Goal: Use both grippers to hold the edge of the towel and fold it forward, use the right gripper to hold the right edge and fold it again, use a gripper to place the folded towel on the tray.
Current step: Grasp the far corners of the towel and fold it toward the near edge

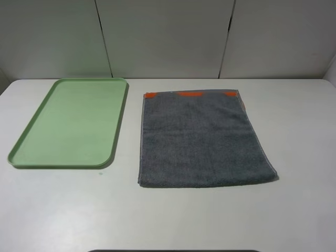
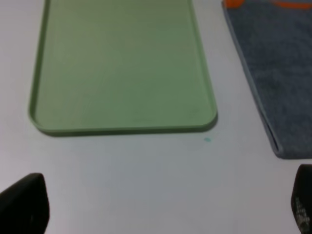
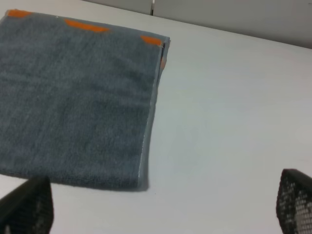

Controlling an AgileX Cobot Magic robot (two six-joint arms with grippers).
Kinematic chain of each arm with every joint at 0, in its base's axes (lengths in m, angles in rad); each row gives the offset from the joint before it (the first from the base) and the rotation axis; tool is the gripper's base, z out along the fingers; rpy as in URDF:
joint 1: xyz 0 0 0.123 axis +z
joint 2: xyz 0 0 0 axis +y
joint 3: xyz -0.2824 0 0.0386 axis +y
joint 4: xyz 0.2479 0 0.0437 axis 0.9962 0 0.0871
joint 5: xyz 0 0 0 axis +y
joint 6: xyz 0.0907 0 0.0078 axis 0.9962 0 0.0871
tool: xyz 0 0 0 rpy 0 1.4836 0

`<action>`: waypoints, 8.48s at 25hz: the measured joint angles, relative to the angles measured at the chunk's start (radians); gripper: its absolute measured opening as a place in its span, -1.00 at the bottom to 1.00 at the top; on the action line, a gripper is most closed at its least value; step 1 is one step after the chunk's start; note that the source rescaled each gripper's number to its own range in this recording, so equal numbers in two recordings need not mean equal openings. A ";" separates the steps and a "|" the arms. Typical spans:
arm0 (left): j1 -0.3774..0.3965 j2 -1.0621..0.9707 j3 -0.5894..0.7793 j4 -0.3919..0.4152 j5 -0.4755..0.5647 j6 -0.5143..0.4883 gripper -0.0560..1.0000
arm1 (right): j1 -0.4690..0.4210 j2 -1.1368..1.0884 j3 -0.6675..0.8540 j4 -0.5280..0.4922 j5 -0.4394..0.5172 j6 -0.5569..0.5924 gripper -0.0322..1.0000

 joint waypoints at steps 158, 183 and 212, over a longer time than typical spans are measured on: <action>-0.787 1.840 -0.232 0.103 -1.064 1.170 0.85 | 0.197 1.234 -0.029 0.114 -0.488 -1.128 1.00; -0.787 1.840 -0.232 0.103 -1.068 1.170 0.84 | 0.197 1.675 -0.005 0.110 -0.795 -1.142 1.00; -0.787 1.846 -0.232 0.100 -0.997 1.169 0.18 | 0.197 1.695 -0.006 0.111 -0.873 -1.099 0.67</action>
